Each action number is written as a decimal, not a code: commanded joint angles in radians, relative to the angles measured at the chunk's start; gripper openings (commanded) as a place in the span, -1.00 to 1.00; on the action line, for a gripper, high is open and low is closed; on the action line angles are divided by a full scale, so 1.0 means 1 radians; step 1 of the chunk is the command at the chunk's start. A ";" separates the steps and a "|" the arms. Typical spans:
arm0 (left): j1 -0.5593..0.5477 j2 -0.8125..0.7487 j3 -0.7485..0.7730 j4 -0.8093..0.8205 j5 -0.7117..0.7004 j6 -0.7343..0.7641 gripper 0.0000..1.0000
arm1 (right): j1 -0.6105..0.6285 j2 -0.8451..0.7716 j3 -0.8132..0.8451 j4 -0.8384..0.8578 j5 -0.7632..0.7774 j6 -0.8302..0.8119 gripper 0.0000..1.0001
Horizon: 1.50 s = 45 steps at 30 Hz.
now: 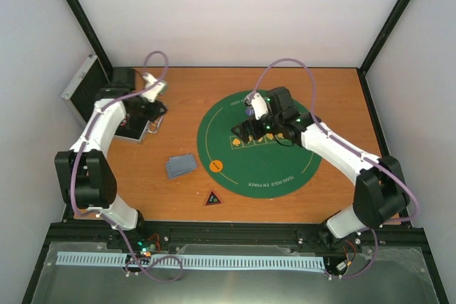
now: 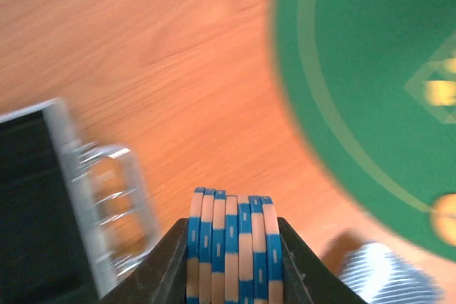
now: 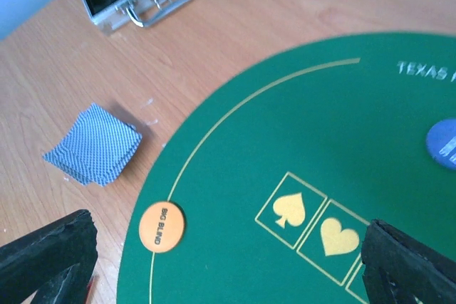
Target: Distribute texas hold em gaming equipment
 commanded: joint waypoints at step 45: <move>-0.369 -0.023 -0.134 0.173 0.850 -0.503 -0.99 | 0.265 0.016 -0.070 0.482 0.226 -0.861 -0.28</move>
